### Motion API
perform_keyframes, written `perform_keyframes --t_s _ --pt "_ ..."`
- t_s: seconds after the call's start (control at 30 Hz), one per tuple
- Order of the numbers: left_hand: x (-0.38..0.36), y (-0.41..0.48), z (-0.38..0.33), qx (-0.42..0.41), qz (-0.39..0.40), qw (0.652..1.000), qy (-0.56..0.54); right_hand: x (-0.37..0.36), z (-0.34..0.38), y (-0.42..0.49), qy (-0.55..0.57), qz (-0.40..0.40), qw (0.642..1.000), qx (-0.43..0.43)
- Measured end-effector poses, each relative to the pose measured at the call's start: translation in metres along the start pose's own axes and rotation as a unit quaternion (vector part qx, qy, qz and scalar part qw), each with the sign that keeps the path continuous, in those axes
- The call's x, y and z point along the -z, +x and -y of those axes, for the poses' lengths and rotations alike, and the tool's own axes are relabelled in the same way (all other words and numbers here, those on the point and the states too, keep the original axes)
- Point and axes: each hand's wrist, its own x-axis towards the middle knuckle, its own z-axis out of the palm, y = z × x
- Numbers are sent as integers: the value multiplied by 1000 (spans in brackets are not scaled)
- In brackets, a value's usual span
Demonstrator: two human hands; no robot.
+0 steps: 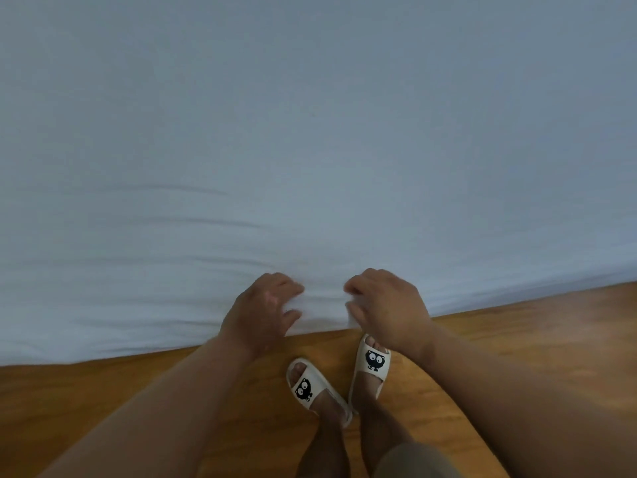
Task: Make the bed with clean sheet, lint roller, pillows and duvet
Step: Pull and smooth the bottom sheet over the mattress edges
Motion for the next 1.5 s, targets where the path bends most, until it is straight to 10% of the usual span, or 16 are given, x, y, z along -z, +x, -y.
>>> perform_keyframes --t_s 0.23,1.23,1.5 --pt "29 -54 82 89 -95 986 100 -20 86 33 71 37 993 83" --pt "35 -71 136 -22 3 1000 -3 -84 168 26 50 -51 995 -63" --pt "80 -121 228 -36 -39 990 131 -106 251 57 67 -17 995 73"
